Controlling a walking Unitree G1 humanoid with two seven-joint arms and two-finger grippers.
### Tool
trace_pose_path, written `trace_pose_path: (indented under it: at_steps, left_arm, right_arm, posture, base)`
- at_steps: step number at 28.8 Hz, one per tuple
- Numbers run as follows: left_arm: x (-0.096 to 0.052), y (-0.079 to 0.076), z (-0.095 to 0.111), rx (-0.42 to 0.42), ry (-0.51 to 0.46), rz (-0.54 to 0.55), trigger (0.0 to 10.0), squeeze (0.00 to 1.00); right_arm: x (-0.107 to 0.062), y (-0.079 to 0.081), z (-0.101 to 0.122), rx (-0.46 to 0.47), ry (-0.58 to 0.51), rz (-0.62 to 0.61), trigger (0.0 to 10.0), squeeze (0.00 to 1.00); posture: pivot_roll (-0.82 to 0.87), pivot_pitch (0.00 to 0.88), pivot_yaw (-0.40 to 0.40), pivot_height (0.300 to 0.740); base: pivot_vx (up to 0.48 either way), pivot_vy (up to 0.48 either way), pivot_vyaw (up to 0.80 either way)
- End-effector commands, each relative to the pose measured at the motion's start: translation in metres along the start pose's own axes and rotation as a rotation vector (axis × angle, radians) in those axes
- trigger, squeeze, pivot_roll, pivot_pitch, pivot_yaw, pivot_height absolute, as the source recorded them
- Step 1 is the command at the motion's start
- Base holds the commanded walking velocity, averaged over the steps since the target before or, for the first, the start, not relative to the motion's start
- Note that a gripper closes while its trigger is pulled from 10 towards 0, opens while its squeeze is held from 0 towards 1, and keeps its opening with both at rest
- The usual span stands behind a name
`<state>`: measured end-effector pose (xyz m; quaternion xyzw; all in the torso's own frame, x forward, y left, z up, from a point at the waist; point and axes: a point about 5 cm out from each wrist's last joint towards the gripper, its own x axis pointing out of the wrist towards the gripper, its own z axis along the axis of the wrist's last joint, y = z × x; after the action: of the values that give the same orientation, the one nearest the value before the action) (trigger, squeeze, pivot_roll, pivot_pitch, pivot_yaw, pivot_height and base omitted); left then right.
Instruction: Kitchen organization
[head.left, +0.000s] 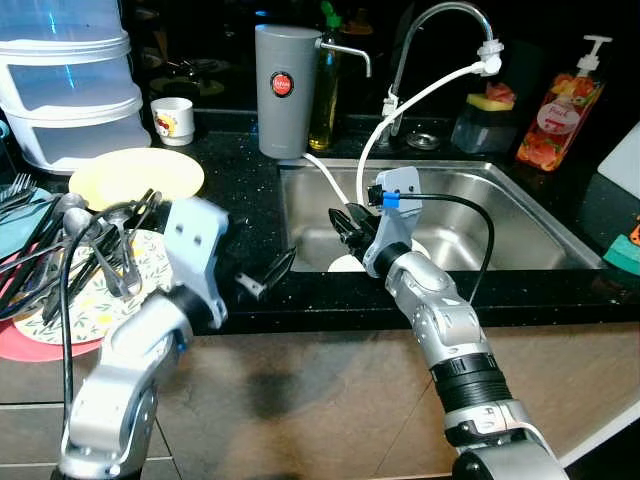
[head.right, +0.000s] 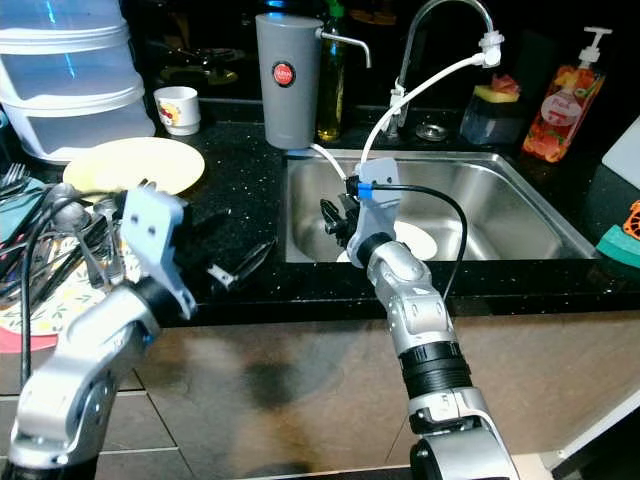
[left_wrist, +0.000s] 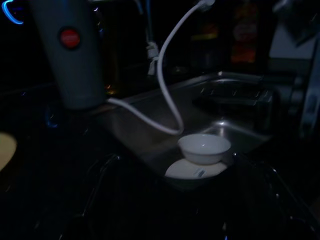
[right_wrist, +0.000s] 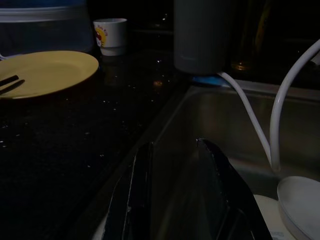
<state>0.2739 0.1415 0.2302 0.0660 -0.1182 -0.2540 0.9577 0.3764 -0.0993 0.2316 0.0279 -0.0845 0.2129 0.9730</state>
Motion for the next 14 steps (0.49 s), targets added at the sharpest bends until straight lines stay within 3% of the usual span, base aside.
trace_pose_path:
  at_steps: [1, 10, 14]
  left_arm:
    - [-0.005, 0.0, -0.004, 0.022, 0.0, 0.008, 10.0, 0.0]
    - [-0.036, -0.017, -0.037, -0.059, 0.056, -0.055, 10.0, 0.0]
    - [-0.047, -0.021, -0.049, -0.048, 0.098, -0.07, 10.0, 0.0]
  right_arm:
    - [-0.001, 0.001, -0.001, -0.005, 0.001, -0.003, 10.0, 0.0]
    - [0.0, 0.004, 0.0, -0.005, -0.001, 0.008, 10.0, 0.0]
    - [0.001, 0.005, 0.001, -0.007, -0.002, 0.01, 10.0, 0.0]
  posture:
    - [0.06, 0.074, -0.045, 0.74]
    - [0.06, 0.077, -0.049, 0.74]
    - [0.06, 0.076, -0.051, 0.74]
  base:
    - [0.0, 0.0, 0.0]
    - [0.0, 0.0, 0.0]
    - [0.0, 0.0, 0.0]
